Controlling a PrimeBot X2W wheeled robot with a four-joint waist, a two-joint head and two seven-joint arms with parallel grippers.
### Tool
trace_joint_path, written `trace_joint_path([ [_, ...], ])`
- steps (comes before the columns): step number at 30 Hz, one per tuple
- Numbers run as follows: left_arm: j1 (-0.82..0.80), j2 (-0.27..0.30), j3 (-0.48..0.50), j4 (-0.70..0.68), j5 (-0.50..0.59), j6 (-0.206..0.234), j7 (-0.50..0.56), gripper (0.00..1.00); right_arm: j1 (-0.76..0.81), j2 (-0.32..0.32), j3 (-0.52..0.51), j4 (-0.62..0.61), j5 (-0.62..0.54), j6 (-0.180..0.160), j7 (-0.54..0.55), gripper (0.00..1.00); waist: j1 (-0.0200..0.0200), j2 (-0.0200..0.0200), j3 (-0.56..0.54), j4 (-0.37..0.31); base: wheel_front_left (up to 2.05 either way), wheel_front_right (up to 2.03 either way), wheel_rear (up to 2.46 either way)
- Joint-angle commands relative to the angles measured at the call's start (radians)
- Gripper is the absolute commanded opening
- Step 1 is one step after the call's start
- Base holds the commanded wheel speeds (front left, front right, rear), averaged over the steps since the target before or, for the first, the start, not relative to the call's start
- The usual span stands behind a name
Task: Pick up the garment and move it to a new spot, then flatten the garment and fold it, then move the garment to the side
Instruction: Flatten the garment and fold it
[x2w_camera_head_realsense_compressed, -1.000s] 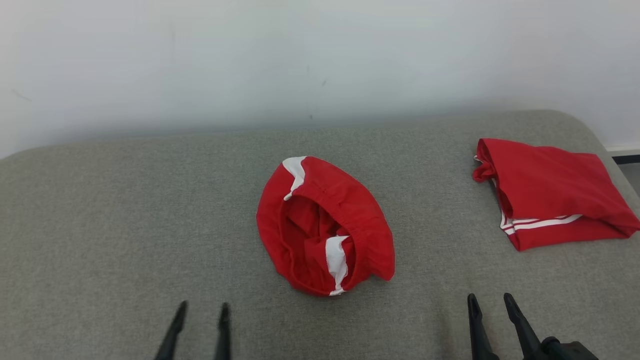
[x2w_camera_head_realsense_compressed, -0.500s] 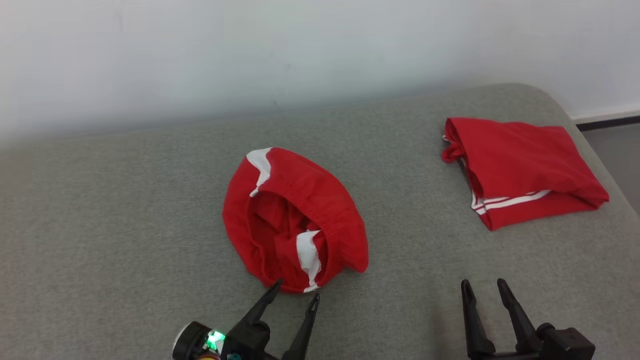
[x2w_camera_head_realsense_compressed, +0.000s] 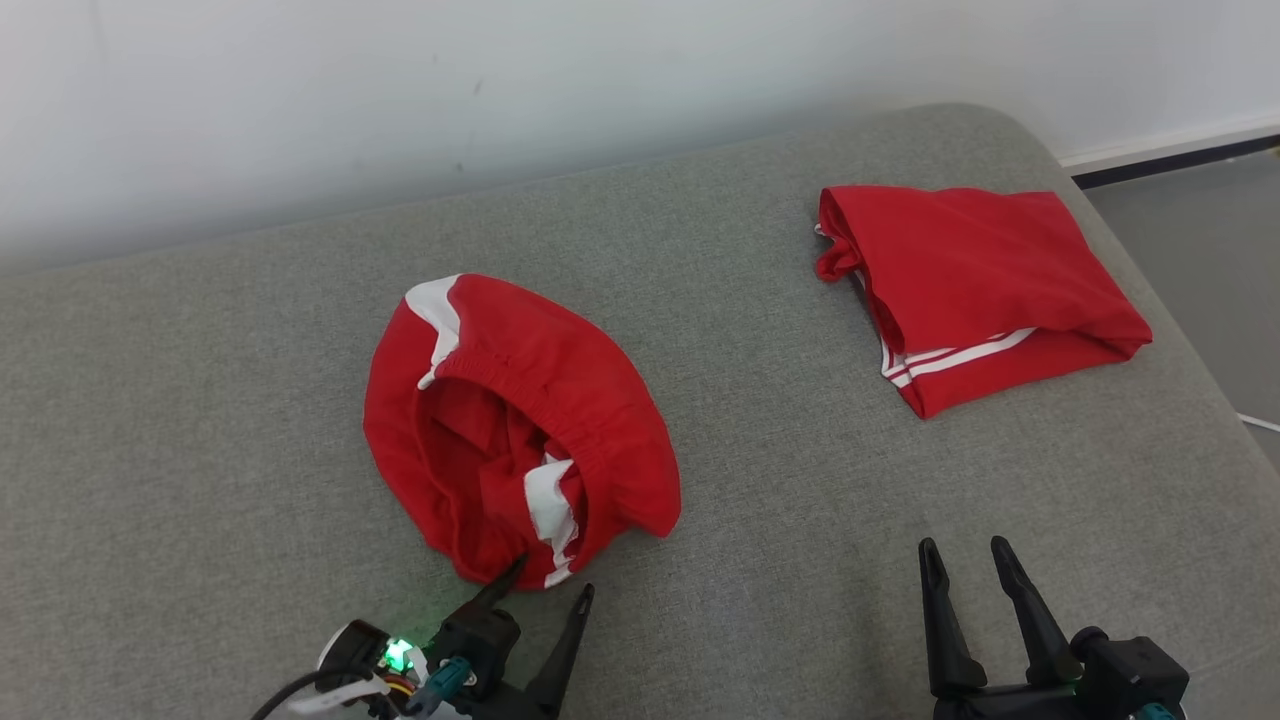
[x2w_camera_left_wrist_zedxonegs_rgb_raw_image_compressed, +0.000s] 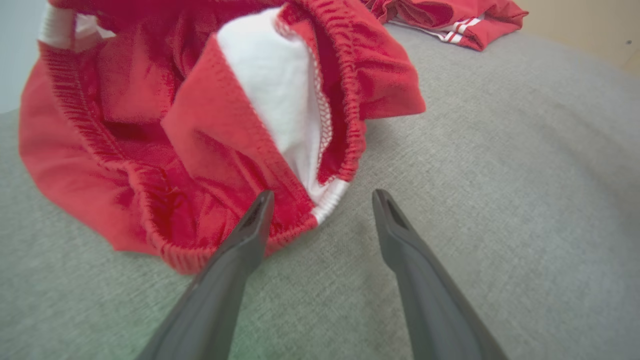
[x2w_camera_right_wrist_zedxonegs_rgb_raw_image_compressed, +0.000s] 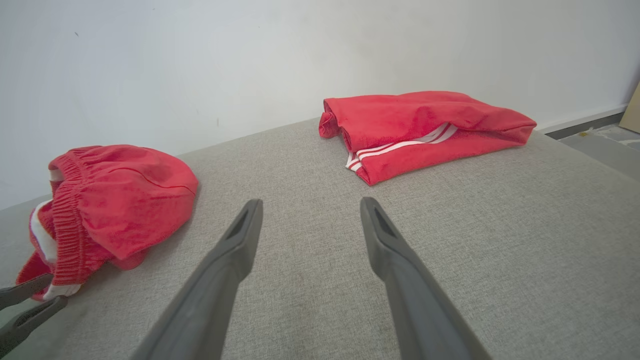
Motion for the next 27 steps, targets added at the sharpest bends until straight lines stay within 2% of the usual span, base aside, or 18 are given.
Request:
trace_joint_path([
  [1, -0.018, -0.002, -0.002, 0.027, -0.001, 0.002, -0.002, 0.95, -0.005, 0.0, 0.002, 0.002, 0.002, -0.002, -0.002, 1.0, -0.0001, -0.0001, 0.002, -0.003, 0.0, 0.0, 0.0],
  [2, -0.029, -0.003, -0.006, 0.049, 0.005, 0.002, -0.002, 0.34, -0.006, 0.0, 0.001, 0.003, 0.002, -0.002, -0.002, 1.0, -0.0001, -0.0001, 0.001, -0.004, 0.0, 0.0, 0.0],
  [3, -0.04, -0.007, -0.007, 0.062, 0.005, 0.002, -0.002, 0.0, -0.006, 0.0, 0.001, 0.003, 0.003, -0.002, -0.002, 1.0, -0.0001, -0.0001, 0.001, -0.005, 0.0, 0.0, 0.0],
  [10, -0.083, -0.029, -0.016, 0.098, 0.0, 0.002, -0.002, 0.0, 0.001, 0.0, 0.003, 0.005, 0.003, -0.002, -0.002, 1.0, -0.0001, -0.0001, -0.013, 0.004, 0.0, 0.0, 0.0],
  [15, -0.098, -0.051, -0.033, 0.026, -0.055, 0.002, -0.002, 0.0, 0.009, 0.0, -0.004, 0.004, 0.006, -0.002, -0.002, 1.0, -0.0001, -0.0001, -0.025, 0.017, 0.0, 0.0, 0.0],
  [20, -0.128, -0.067, -0.102, -0.143, -0.125, 0.002, -0.002, 0.0, 0.026, 0.0, -0.01, 0.01, 0.009, -0.002, -0.002, 1.0, -0.0001, -0.0001, -0.049, 0.056, 0.0, 0.0, 0.0],
  [21, -0.144, -0.069, -0.126, -0.213, -0.142, 0.002, -0.002, 0.0, 0.032, 0.0, -0.007, 0.012, 0.009, -0.002, -0.002, 1.0, -0.0001, -0.0001, -0.062, 0.073, 0.0, 0.0, 0.0],
  [27, -0.17, -0.073, -0.155, -0.366, -0.179, 0.002, -0.002, 0.0, 0.048, 0.0, -0.003, 0.017, 0.002, -0.002, -0.002, 1.0, -0.0001, -0.0001, -0.098, 0.122, 0.0, 0.0, 0.0],
])
